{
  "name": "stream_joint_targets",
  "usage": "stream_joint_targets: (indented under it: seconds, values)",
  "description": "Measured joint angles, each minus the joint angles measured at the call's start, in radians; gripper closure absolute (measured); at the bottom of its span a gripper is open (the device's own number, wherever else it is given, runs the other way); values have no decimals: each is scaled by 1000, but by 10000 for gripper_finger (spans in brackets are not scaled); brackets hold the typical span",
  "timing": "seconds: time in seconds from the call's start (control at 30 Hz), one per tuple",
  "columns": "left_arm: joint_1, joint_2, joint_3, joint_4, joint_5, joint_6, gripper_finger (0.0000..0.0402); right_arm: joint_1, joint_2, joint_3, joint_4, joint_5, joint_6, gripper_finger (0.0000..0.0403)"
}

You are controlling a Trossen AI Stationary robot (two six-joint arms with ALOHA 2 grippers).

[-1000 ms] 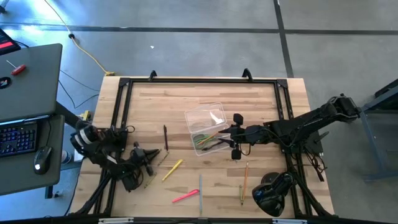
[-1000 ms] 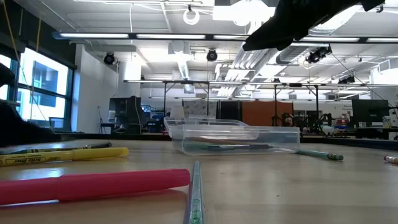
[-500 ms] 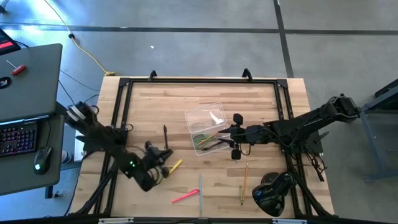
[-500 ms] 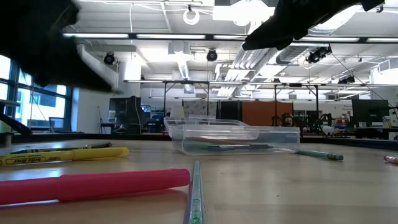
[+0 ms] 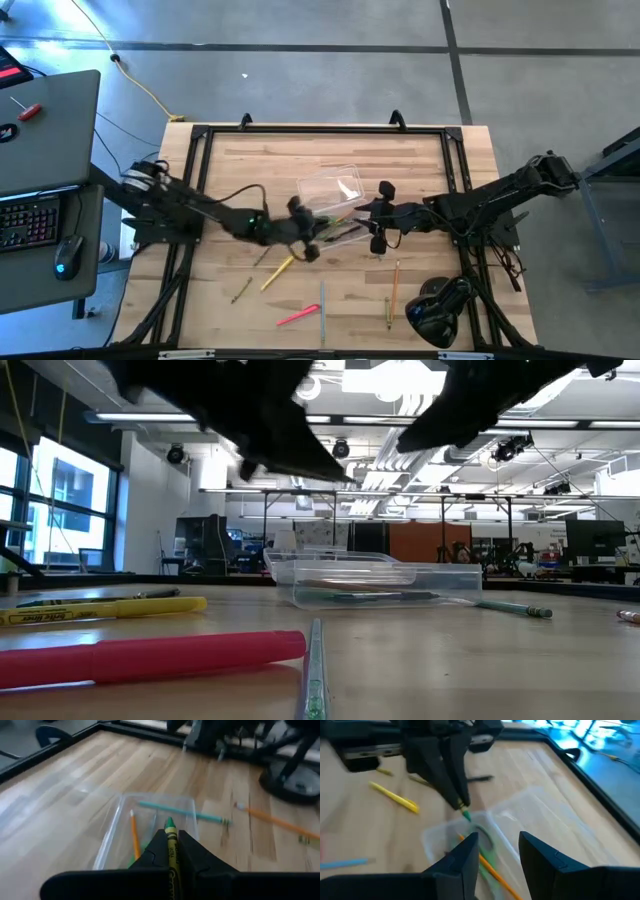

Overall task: Pick & place school supplies into a supply box
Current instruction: Put the green crayon into the supply box

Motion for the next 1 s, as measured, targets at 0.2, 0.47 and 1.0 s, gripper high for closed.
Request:
stream_joint_targets:
  seconds: [0.2,0.47,1.0]
  values:
    - [91,158,-1,170,125,-27,349,0,0,0,-133,127,114,284]
    - [129,264,14,360,187,-47,345,0,0,-1,-244,128,181,284]
    - [138,265,35,292,217,-55,294,0,0,-1,-244,127,182,284]
